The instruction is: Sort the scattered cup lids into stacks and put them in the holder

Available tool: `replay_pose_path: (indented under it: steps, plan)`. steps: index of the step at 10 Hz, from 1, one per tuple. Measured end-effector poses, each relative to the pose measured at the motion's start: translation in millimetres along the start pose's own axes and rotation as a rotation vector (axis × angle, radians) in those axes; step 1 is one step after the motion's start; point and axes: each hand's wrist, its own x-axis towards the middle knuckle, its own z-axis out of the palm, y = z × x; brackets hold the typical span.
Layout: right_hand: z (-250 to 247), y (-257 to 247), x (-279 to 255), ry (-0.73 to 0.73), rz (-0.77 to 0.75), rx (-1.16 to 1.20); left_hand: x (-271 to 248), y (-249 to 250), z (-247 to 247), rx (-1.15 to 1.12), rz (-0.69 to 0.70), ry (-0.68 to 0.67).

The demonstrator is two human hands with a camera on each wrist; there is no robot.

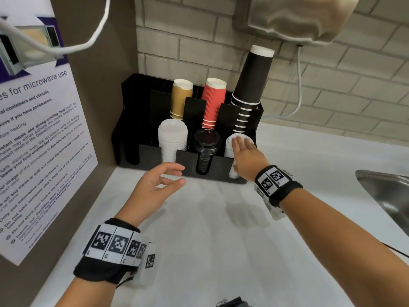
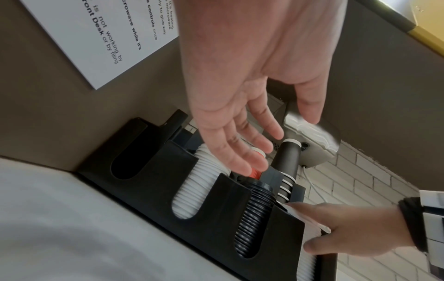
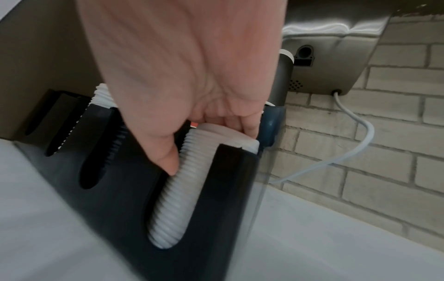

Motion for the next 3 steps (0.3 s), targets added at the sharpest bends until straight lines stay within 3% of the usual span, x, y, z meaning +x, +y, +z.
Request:
replay_pose_path:
  steps: [3]
  plan:
    - [-22.6,-12.2,-11.6,0.102,0.129,0.291,11.5,23.0,-4.3,0.021,0.083,-0.079]
